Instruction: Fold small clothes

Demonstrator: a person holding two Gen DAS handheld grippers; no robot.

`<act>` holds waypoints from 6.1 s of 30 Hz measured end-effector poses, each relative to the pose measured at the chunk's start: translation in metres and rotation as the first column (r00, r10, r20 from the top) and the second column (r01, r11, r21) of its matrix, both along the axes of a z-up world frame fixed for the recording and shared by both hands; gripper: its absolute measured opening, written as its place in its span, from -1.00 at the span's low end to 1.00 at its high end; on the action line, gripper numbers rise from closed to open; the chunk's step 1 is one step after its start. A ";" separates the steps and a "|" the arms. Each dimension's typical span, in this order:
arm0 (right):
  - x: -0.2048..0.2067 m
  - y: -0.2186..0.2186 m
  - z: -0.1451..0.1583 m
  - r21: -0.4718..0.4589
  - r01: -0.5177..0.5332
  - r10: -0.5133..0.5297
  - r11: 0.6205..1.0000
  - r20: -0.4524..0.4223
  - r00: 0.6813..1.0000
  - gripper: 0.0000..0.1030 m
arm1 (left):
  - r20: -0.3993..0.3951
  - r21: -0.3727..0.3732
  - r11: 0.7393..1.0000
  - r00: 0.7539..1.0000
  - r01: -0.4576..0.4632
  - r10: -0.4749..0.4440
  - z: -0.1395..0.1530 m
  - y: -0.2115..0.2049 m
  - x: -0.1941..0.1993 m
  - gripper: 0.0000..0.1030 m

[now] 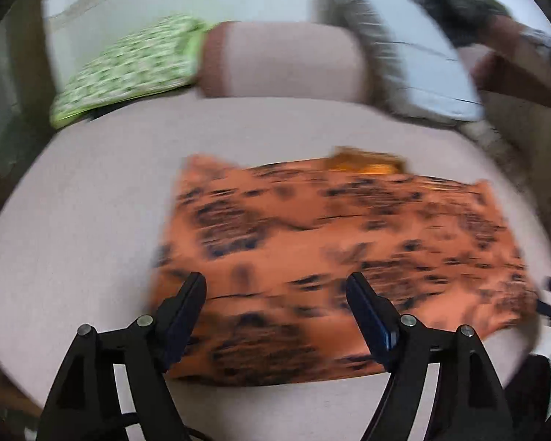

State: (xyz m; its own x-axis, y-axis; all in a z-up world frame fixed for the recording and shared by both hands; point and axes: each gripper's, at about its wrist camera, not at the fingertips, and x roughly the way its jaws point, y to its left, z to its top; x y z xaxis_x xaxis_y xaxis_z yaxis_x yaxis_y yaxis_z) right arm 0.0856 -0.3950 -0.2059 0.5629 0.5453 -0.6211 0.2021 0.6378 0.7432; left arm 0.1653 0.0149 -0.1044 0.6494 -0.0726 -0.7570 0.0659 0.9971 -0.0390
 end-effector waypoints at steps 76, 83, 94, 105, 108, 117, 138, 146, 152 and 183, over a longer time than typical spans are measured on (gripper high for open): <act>0.165 0.032 0.063 -0.314 0.030 -0.006 0.949 0.078 0.997 -0.57 | -0.023 0.033 0.991 0.991 0.131 -0.130 -0.077 -0.076 0.031 0.79; 0.209 0.027 -0.010 -0.191 -0.059 0.042 0.980 -0.090 0.995 -0.70 | -0.025 0.032 0.990 0.990 0.137 -0.136 -0.077 -0.075 0.032 0.80; 0.178 0.025 0.007 -0.194 0.098 -0.114 0.976 -0.072 0.991 -0.49 | 0.019 -0.113 0.988 0.994 0.107 -0.105 -0.058 -0.054 0.027 0.81; 0.031 0.117 0.059 -0.419 -0.060 0.160 0.906 0.209 0.965 0.49 | -0.042 -0.402 0.804 0.886 -0.439 0.462 -0.047 0.127 -0.052 0.80; 0.017 0.120 0.052 -0.426 -0.067 0.176 0.902 0.221 0.959 0.49 | -0.095 -0.412 0.794 0.888 -0.447 0.451 -0.057 0.131 -0.059 0.80; -0.005 0.104 0.032 -0.389 -0.083 0.184 0.917 0.230 0.956 0.49 | -0.092 -0.308 0.877 0.929 -0.370 0.359 -0.050 0.109 -0.049 -0.75; 0.015 0.081 0.014 -0.201 -0.070 0.121 0.977 0.250 0.961 0.49 | -0.306 -0.373 0.868 0.927 -0.327 0.218 -0.087 0.117 0.094 -0.77; 0.014 0.080 0.012 -0.190 -0.070 0.117 0.979 0.251 0.961 0.49 | -0.088 -0.180 0.956 0.971 -0.233 0.221 -0.036 0.077 0.084 -0.26; 0.012 0.084 0.013 -0.211 -0.064 0.116 0.975 0.243 0.963 0.49 | -0.066 -0.130 0.969 0.977 -0.212 0.205 -0.043 0.067 0.125 0.66; 0.000 0.077 0.006 -0.165 -0.047 0.077 0.985 0.179 0.981 0.49 | -0.085 0.100 0.995 0.996 -0.025 0.034 -0.087 -0.074 0.014 0.69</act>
State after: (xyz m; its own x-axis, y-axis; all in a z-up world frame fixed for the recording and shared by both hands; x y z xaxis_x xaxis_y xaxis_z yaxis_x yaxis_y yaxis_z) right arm 0.0854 -0.3182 -0.1997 0.6439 0.4853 -0.5915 0.0272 0.7581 0.6516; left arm 0.1797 -0.0594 -0.1910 0.5820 0.0236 -0.8128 0.0373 0.9978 0.0556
